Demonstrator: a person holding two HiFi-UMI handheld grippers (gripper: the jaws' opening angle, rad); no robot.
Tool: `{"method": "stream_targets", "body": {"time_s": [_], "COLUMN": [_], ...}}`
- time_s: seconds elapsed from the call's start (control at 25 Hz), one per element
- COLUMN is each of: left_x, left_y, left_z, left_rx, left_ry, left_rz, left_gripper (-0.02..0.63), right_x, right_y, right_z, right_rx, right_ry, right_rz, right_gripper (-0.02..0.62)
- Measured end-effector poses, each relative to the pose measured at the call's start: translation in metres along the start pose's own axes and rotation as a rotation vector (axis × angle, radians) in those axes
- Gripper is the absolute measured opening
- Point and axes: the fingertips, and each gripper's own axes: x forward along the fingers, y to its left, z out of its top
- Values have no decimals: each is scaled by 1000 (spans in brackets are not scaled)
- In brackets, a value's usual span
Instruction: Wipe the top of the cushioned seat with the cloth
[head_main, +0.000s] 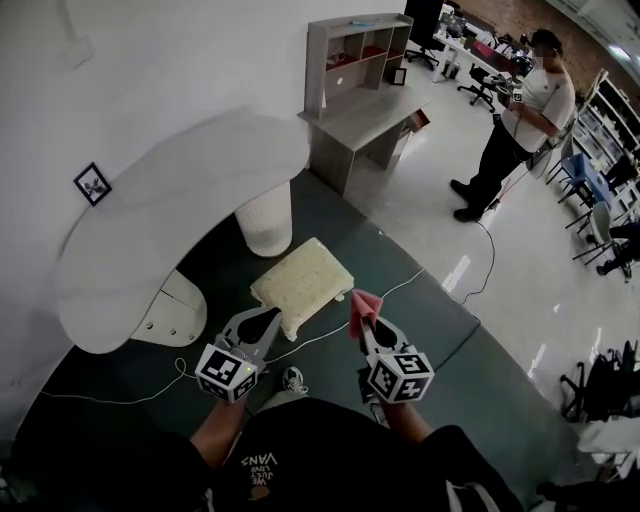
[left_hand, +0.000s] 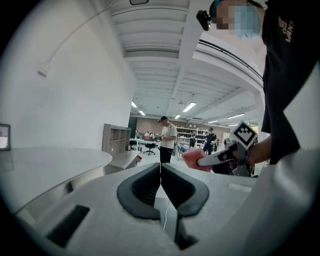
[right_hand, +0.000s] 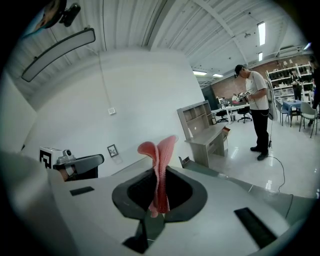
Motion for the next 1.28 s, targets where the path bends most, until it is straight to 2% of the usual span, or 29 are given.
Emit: {"method": "stream_targets", "body": {"time_s": [0.32,0.6,0.76,1.0,1.28], "left_x": [14,35,50,64,74], "left_y": [71,90,101,125,133], "left_z": [4,-8,-11,-9,-36], "left_rx": [-9,-52,-72,-125,-223], "left_ry": [1,14,16,-10,-22], "left_rz": [0,45,121,270,411], "left_gripper": [18,18,18,18,18], "right_x": [72,109,139,194,250], "right_y": [16,1,-16,-23,-23], "right_z": [21,28,32,44,32], "right_rx": [0,-19,-40,-108,-168], "right_ry": [6,55,94,183,286], "right_rz": [1,34,76,190,305], "right_gripper": [28,28,28,28,28]}}
